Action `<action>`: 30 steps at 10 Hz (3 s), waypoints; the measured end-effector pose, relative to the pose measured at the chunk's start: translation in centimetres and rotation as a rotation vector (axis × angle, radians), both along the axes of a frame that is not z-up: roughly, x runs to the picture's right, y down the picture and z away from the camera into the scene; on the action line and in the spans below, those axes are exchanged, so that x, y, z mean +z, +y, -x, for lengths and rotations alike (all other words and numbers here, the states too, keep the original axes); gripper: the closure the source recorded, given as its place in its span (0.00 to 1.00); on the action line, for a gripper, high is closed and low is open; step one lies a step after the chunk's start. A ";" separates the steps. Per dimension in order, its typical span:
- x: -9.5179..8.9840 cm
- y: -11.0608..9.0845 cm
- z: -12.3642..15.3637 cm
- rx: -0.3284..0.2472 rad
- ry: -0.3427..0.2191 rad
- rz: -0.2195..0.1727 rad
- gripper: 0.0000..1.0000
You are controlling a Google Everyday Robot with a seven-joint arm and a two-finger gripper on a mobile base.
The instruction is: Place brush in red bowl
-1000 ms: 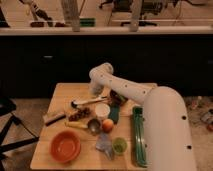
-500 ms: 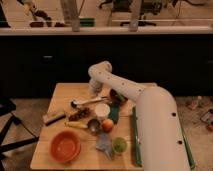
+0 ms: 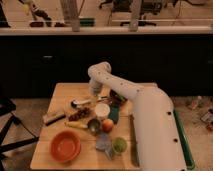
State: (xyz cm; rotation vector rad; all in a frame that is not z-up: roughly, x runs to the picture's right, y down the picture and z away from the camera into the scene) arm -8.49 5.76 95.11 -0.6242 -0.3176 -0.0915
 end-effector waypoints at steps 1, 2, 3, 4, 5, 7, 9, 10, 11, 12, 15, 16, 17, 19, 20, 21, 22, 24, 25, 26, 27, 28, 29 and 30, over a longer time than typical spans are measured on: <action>0.2 0.3 -0.1 -0.002 -0.004 0.007 0.20; 0.5 0.6 -0.1 -0.004 -0.008 0.014 0.20; 0.6 0.9 -0.1 -0.006 -0.012 0.021 0.20; 0.7 1.0 -0.3 -0.006 -0.014 0.026 0.20; 0.9 1.3 -0.5 -0.007 -0.015 0.033 0.20; 1.0 1.9 -1.1 -0.006 -0.020 0.048 0.27; 1.2 2.7 -1.7 0.002 -0.030 0.065 0.47; 1.3 2.9 -2.0 0.010 -0.036 0.068 0.56; 1.3 3.1 -2.2 0.018 -0.042 0.071 0.67; 1.3 3.4 -2.4 0.027 -0.049 0.073 0.79; 1.0 3.3 -3.0 0.026 -0.040 0.049 1.00; 0.8 2.7 -3.1 0.025 -0.035 0.032 1.00; 0.8 2.3 -3.1 0.022 -0.034 0.019 1.00; 0.6 1.3 -3.0 0.014 -0.032 -0.008 1.00; 0.5 0.6 -3.1 0.010 -0.032 -0.024 1.00; 0.4 0.2 -3.1 0.002 -0.031 -0.035 1.00; 0.2 -0.6 -3.0 -0.008 -0.032 -0.051 1.00; -0.3 -1.8 -2.9 -0.023 -0.030 -0.075 1.00; -0.4 -2.3 -2.9 -0.030 -0.029 -0.084 1.00; -0.6 -2.8 -2.7 -0.038 -0.030 -0.095 1.00; -0.8 -3.4 -2.6 -0.047 -0.031 -0.104 1.00; -1.1 -3.9 -2.5 -0.057 -0.032 -0.113 1.00; -1.3 -4.3 -2.4 -0.063 -0.031 -0.121 1.00; -1.6 -4.7 -2.3 -0.071 -0.029 -0.129 1.00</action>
